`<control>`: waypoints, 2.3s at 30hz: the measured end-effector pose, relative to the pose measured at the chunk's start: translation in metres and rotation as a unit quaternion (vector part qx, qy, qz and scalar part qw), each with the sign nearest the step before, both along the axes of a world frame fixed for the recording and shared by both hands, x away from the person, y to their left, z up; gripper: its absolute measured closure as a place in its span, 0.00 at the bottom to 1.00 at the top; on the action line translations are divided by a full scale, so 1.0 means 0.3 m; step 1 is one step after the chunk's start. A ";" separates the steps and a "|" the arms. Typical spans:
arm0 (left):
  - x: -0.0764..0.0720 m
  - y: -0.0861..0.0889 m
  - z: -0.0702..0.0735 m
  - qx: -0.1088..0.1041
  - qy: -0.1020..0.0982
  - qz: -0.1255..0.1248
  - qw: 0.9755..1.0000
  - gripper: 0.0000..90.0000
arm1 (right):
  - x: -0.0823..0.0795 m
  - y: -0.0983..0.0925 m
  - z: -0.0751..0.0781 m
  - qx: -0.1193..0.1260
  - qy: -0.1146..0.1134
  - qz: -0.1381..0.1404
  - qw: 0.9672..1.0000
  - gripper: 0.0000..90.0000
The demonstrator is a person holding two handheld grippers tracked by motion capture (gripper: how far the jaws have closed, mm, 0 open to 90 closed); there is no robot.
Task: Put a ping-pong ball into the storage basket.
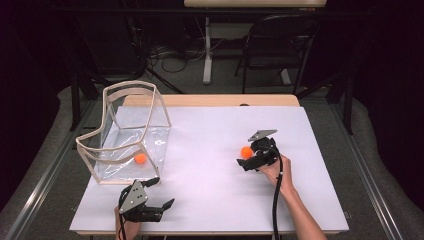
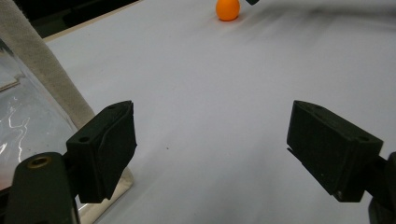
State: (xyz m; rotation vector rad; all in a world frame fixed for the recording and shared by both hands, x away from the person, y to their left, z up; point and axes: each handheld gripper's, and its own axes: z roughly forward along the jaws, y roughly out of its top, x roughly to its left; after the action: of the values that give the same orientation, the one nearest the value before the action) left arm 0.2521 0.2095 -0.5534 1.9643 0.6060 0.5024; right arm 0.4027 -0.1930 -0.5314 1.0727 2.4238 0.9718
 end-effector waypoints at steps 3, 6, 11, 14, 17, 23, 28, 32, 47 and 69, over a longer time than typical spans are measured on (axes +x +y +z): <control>0.001 0.001 0.000 0.001 0.001 0.000 1.000 0.17 | 0.016 0.002 -0.008 0.002 0.006 -0.003 1.000 0.00; 0.002 0.003 -0.001 -0.002 0.001 0.001 1.000 0.17 | 0.029 0.005 -0.017 -0.002 0.009 -0.010 1.000 0.00; 0.000 0.008 0.000 -0.003 0.000 0.002 1.000 0.17 | 0.034 0.015 -0.024 -0.001 0.004 -0.020 1.000 0.17; -0.001 0.011 0.000 -0.004 0.000 0.001 1.000 0.17 | 0.038 0.022 -0.029 -0.015 0.007 -0.026 1.000 0.24; -0.002 0.012 0.003 -0.001 -0.001 0.001 1.000 0.17 | 0.041 0.026 -0.034 -0.026 0.009 -0.030 0.999 0.27; -0.002 0.011 0.002 -0.001 0.000 0.001 1.000 0.17 | 0.040 0.029 -0.034 -0.037 0.008 -0.036 0.999 0.33; -0.003 0.012 0.002 -0.001 0.001 0.002 1.000 0.17 | 0.037 0.026 -0.032 -0.030 0.006 -0.044 0.999 0.39; -0.003 0.012 0.003 0.000 0.000 0.001 1.000 0.17 | 0.040 0.023 -0.036 -0.034 0.009 -0.045 0.998 0.42; -0.001 0.011 0.000 -0.002 0.001 0.001 1.000 0.17 | 0.043 0.025 -0.044 -0.045 0.014 -0.054 0.997 0.55; -0.004 0.016 0.003 -0.001 0.002 0.002 1.000 0.17 | 0.016 0.037 0.014 -0.058 -0.007 -0.049 0.997 0.56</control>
State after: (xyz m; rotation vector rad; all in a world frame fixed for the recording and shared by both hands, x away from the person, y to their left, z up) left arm 0.2508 0.2141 -0.5524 1.9632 0.6132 0.5002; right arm 0.4074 -0.1819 -0.5271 1.1271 2.3608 0.7952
